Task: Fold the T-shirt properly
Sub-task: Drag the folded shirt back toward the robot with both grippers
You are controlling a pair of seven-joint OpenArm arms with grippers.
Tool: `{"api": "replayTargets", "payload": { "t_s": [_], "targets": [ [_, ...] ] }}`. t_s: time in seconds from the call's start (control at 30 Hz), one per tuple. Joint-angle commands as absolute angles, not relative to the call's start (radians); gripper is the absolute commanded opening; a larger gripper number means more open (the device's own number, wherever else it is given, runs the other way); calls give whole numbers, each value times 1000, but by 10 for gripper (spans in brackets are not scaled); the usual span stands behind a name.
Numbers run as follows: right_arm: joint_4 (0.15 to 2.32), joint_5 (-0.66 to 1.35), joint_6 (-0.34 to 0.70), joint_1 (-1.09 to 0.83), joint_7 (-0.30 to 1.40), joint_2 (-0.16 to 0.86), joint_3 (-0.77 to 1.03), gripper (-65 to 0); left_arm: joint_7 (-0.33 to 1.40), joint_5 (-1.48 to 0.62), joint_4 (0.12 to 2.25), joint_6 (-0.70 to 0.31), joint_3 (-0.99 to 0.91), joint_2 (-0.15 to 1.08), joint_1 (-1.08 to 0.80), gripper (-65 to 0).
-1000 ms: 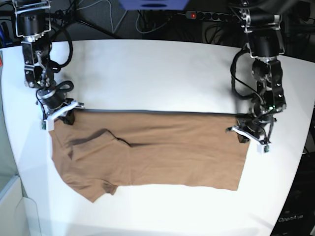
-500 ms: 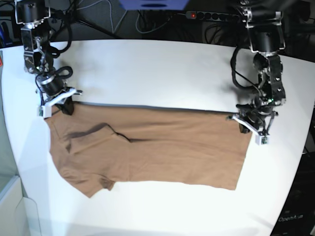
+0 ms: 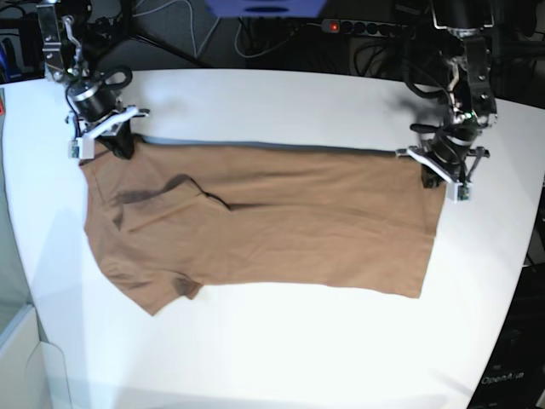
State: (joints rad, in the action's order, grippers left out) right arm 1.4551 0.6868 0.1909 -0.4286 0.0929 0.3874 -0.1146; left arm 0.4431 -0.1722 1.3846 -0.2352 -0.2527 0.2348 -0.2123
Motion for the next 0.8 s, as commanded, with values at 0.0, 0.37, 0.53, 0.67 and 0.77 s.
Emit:
{"api": "replayTargets", "payload": {
  "t_s": [0.0, 0.37, 0.53, 0.67, 0.77],
  "targets": [
    [1468, 673, 188, -458, 128, 397, -116, -649, 665, -120, 1377, -234, -246, 229, -277, -618],
    [1494, 673, 188, -659, -48, 406, -116, -649, 690, -114, 1524, -234, -249, 239, -450, -618],
    [1494, 673, 189, -716, -119, 417, -120, -649, 688, -114, 1540, -234, -249, 239, -484, -618],
    [1494, 673, 189, -719, -130, 426, -117, -649, 688, -119, 1544, -234, -252, 239, -484, -618],
    [1495, 673, 189, -716, -130, 430, -116, -649, 690, -119, 1555, -234, -291, 236, -483, -618]
  ]
}}
